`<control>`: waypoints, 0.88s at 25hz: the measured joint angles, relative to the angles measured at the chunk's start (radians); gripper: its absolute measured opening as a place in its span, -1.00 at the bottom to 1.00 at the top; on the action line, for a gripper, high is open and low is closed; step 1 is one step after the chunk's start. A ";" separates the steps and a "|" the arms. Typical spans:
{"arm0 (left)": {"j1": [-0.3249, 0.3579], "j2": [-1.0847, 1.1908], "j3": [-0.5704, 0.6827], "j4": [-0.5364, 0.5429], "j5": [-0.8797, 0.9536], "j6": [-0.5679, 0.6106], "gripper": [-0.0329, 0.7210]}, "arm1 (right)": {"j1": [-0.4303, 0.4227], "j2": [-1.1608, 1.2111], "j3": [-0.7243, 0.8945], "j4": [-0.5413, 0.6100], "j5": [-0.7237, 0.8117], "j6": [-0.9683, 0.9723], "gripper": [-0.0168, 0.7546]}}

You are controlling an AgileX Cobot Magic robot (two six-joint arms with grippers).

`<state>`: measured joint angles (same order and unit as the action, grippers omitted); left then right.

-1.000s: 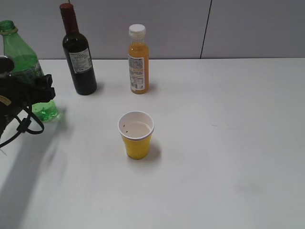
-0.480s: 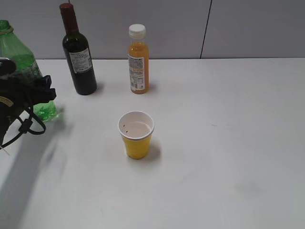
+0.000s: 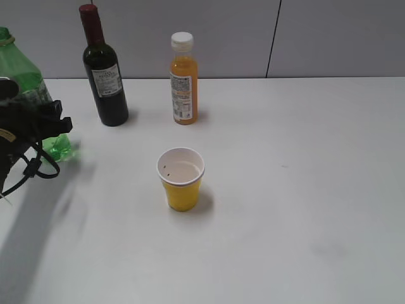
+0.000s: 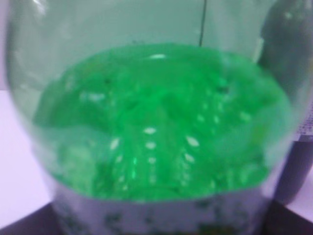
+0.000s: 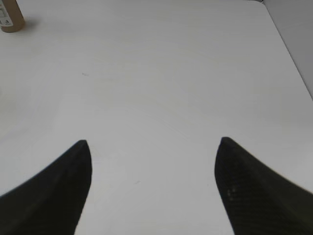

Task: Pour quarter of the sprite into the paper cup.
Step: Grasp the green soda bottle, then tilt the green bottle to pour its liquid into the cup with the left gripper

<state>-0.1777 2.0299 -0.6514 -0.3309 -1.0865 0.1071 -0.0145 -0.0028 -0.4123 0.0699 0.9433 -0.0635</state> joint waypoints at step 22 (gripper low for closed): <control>-0.255 -0.240 0.203 -0.300 -0.029 0.133 0.28 | 0.000 0.000 0.000 0.000 0.000 0.000 0.58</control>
<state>-0.4327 1.7897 -0.4485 -0.6310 -1.1150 0.2404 -0.0145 -0.0028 -0.4123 0.0699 0.9431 -0.0635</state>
